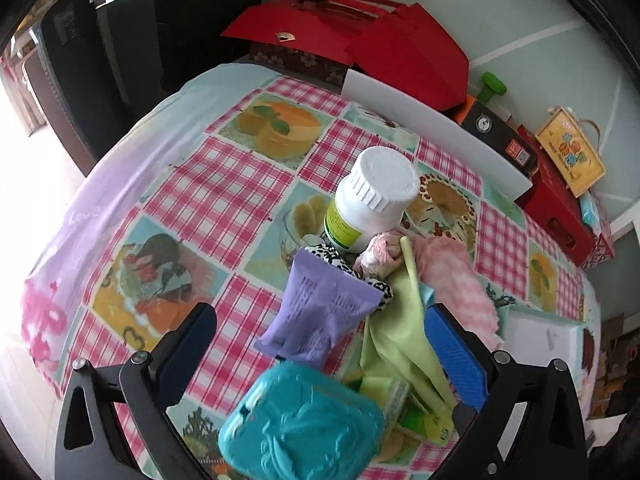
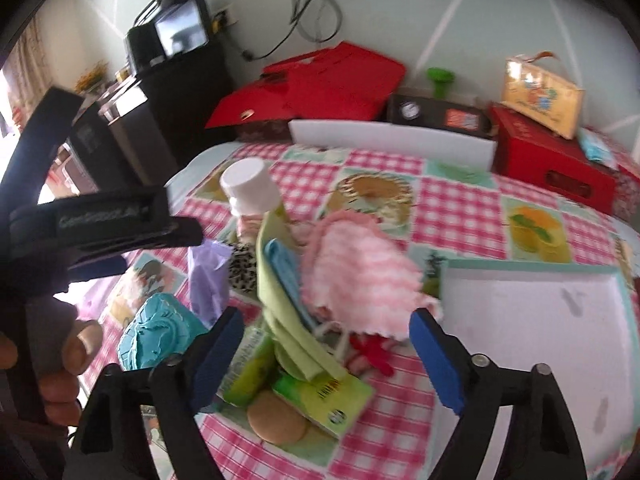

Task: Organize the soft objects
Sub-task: 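Grasp the lavender packet with the left tool while the right tool grasps the green cloth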

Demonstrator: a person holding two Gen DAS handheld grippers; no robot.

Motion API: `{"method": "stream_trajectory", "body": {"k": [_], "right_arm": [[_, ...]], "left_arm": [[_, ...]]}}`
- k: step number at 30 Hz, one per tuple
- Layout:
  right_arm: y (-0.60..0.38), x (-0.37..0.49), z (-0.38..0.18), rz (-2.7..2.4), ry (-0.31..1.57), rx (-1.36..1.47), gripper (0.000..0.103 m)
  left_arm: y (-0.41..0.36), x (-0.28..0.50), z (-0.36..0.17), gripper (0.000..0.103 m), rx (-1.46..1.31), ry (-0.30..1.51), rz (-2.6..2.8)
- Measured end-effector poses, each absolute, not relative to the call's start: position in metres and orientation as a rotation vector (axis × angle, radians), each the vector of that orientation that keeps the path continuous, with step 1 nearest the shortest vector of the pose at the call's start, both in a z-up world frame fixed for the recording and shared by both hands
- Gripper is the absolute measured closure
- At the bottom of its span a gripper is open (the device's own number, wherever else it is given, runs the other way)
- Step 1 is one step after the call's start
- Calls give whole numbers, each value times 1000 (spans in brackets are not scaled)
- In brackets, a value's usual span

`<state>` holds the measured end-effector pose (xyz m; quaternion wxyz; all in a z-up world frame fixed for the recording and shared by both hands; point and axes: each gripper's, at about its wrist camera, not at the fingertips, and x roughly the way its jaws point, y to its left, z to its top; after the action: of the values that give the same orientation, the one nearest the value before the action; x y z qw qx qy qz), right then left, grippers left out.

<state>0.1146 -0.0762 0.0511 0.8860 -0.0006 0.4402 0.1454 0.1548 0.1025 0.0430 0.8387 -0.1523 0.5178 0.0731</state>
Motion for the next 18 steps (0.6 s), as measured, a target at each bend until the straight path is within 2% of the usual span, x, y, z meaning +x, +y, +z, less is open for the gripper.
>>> {"method": "stream_trajectory", "body": {"k": [4, 6, 8, 10, 13, 15, 16, 18], "right_arm": [[-66, 125, 38, 361, 945, -7, 19], [-61, 131, 32, 382, 962, -10, 23], [-58, 136, 24, 398, 991, -8, 33], [-57, 137, 19, 408, 1009, 2, 39], [-56, 137, 18, 418, 1012, 3, 40], [-57, 137, 19, 414, 1012, 4, 40], [-57, 137, 18, 413, 1014, 8, 40], [-58, 137, 19, 411, 1016, 13, 40]], "left_arm": [[103, 166, 27, 0, -292, 1126, 163], [105, 169, 24, 0, -288, 1134, 158], [104, 170, 20, 0, -273, 1143, 150], [102, 171, 18, 0, -253, 1149, 141], [99, 174, 16, 2, -225, 1155, 143], [98, 174, 14, 10, -214, 1164, 140], [98, 175, 12, 19, -212, 1172, 134], [96, 176, 8, 23, -212, 1183, 127]]}}
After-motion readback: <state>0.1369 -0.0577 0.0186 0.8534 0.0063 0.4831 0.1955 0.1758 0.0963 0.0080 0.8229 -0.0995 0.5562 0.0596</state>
